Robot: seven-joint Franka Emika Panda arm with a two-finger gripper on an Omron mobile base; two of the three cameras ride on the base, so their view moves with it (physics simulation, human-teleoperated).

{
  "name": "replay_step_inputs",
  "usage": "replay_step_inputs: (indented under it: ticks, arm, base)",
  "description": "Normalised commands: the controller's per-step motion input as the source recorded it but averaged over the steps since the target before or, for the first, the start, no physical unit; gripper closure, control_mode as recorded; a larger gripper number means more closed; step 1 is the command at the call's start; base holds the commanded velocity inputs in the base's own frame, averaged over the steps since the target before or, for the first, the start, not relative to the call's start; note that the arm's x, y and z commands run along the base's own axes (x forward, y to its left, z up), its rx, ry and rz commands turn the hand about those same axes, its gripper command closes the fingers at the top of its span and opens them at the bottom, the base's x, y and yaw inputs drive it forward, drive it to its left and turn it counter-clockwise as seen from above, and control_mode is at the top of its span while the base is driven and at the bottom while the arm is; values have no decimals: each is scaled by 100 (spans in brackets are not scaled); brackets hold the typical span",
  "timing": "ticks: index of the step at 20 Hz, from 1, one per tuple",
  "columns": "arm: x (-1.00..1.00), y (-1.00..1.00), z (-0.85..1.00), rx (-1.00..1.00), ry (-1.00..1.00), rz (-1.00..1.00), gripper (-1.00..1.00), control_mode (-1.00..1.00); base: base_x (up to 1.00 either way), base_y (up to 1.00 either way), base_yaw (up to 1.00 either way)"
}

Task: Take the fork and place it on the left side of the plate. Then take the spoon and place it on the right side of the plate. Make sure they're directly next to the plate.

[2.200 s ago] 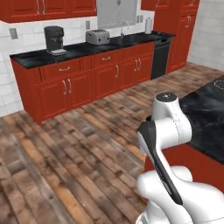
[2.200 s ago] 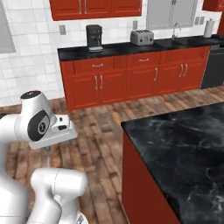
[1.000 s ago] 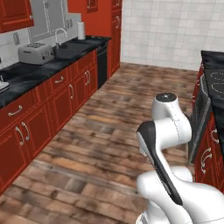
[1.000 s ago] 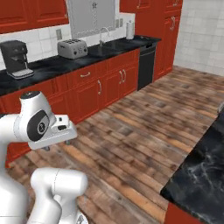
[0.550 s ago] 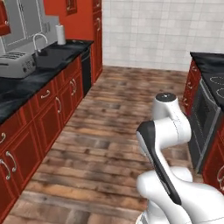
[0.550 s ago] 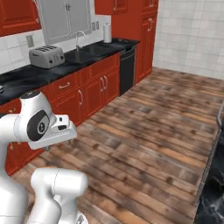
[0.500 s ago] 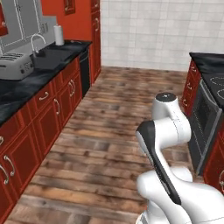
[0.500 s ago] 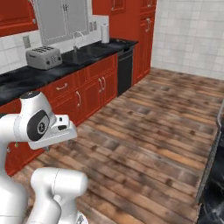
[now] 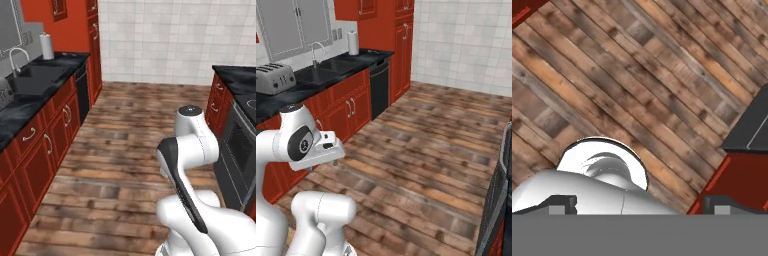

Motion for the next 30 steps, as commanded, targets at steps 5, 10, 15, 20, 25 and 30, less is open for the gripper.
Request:
replay_step_inputs:
  ticks: [5,10,15,20,25,30]
  arm:
    - [0,0,0,0,0,0,-100,100]
    - [0,0,0,0,0,0,-100,100]
    - [0,0,0,0,0,0,-100,100]
    - [0,0,0,0,0,0,-100,100]
    - [0,0,0,0,0,0,-100,100]
    - [0,0,0,0,0,0,-100,100]
  base:
    - [100,17,-15]
    - [100,27,-10]
    - [100,26,-2]
    - [100,21,3]
    - [100,15,10]
    - [100,6,15]
